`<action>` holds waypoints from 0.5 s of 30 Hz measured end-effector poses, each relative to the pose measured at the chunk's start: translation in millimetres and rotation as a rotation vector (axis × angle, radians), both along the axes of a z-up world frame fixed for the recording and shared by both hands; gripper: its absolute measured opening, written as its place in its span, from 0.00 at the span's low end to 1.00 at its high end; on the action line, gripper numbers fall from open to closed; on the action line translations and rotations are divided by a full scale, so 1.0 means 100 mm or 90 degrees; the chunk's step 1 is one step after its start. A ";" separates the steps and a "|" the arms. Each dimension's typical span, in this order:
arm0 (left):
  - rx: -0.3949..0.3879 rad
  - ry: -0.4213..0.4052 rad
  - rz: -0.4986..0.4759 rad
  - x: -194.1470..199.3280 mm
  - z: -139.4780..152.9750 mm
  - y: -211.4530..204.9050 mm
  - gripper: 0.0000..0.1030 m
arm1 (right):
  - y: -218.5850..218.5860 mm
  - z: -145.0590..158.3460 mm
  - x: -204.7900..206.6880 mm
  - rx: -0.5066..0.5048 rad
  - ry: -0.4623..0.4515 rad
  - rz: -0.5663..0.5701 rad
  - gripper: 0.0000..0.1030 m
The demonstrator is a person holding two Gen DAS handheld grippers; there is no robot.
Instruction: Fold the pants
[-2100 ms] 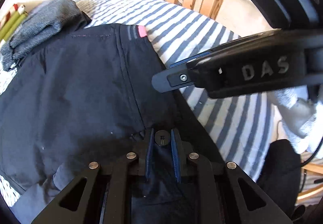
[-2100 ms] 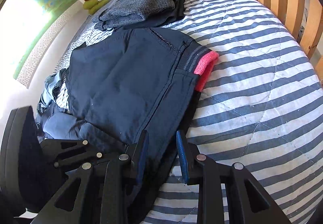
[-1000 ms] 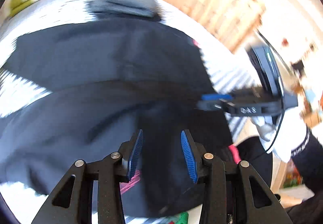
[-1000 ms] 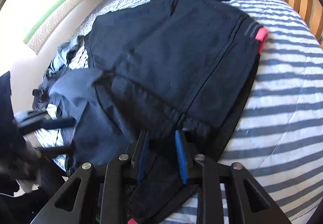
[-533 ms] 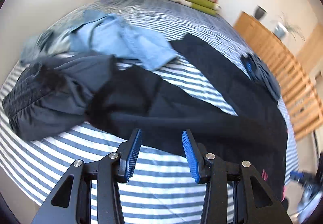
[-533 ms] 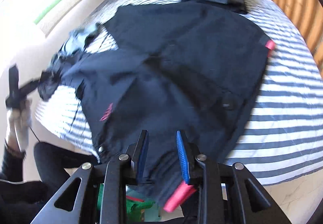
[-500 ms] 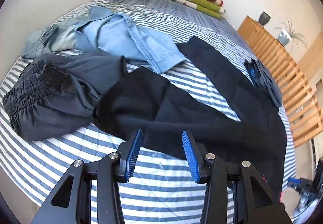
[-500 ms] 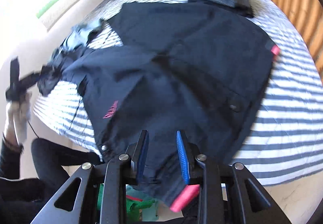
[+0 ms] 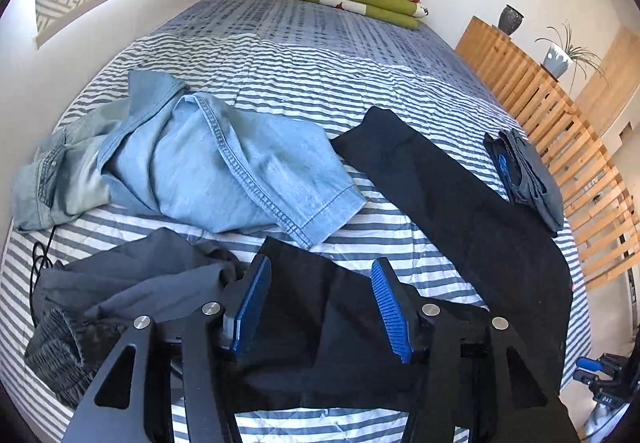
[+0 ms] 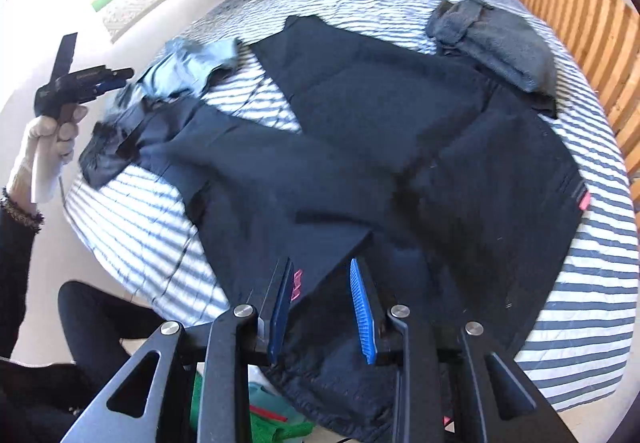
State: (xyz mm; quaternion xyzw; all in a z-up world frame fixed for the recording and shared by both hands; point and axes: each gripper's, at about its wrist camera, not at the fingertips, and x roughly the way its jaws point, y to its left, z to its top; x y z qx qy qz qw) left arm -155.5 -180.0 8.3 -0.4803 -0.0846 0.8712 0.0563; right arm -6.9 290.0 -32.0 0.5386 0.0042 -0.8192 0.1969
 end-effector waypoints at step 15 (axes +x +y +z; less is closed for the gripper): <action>-0.191 -0.116 0.164 -0.17 -1.17 -0.98 0.43 | -0.86 -0.82 0.45 0.104 -0.085 0.189 0.34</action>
